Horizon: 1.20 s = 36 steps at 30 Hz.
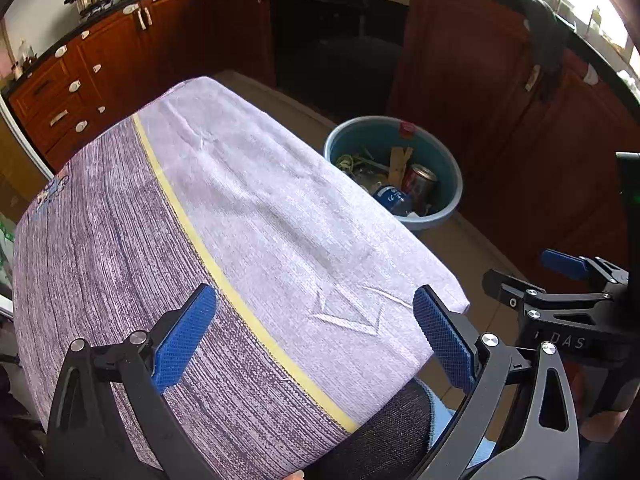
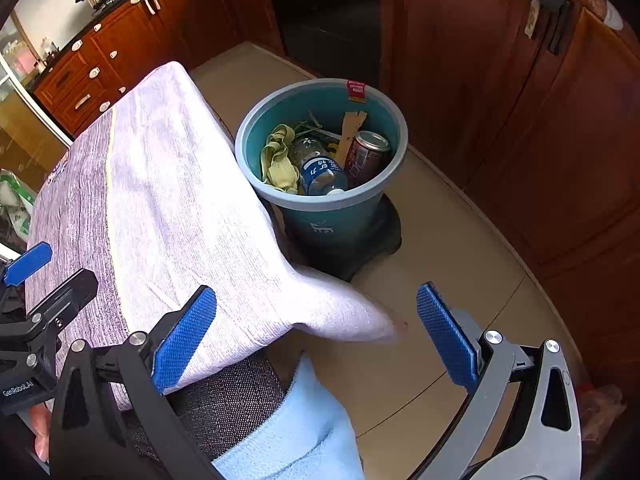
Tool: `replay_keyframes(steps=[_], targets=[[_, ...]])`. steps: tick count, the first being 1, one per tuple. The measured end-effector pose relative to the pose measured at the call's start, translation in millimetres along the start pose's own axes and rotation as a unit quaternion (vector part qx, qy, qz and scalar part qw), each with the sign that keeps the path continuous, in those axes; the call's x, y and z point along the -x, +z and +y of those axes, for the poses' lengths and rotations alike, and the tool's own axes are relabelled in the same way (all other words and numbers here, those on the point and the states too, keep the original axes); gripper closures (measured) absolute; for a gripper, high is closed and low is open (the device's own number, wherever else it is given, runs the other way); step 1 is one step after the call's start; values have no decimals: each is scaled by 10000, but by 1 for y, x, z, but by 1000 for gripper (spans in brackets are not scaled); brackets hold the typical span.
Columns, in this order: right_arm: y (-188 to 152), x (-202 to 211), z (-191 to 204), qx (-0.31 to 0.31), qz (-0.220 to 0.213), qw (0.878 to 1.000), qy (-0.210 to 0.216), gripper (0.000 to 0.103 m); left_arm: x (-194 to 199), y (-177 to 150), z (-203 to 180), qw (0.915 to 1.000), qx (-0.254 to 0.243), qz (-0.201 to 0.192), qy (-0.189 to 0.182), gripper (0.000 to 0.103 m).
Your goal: Collect trash
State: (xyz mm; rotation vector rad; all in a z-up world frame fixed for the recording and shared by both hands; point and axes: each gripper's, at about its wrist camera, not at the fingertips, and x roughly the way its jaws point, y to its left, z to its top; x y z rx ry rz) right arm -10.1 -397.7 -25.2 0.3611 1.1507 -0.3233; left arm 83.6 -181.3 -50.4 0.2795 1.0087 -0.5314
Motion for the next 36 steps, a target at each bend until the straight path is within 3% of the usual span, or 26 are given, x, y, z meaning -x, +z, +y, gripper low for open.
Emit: replay_keyframes(steps=[36], targets=[[2,-14,7,98,208,9997,-61,7,-8,0,3,9999,62,115,-8,4]])
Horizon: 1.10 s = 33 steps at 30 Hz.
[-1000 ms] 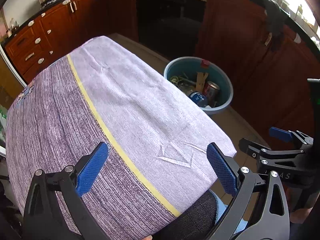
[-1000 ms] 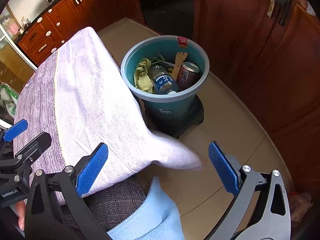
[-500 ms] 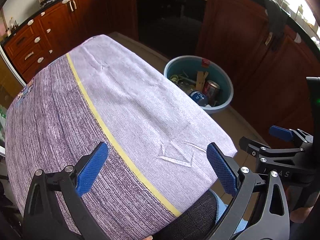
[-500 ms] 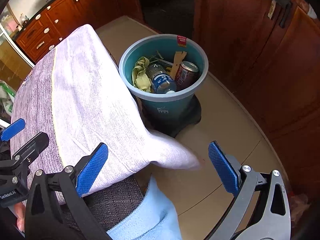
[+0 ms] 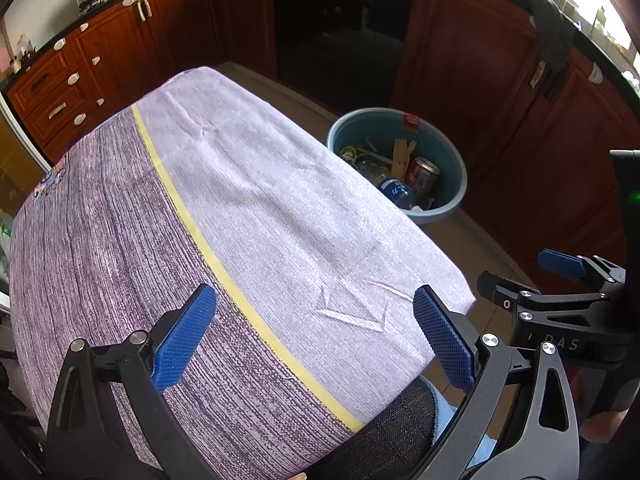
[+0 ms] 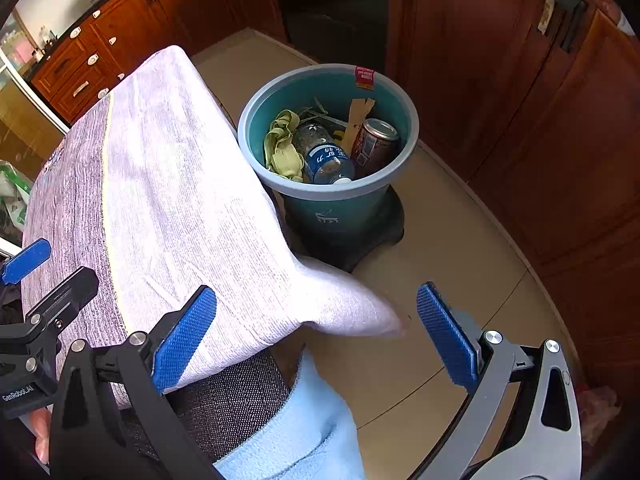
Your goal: Collect trash
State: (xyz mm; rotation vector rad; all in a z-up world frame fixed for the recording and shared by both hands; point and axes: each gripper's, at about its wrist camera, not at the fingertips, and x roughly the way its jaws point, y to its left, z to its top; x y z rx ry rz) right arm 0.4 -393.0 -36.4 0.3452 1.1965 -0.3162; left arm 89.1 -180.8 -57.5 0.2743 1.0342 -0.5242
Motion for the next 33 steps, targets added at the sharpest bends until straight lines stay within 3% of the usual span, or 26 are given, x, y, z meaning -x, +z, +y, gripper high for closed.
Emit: replay_keyframes(steps=[33], targets=[[6,3,-2,80,-84,9999,-20,7,1,-5,1,9998,57,34,161,4]])
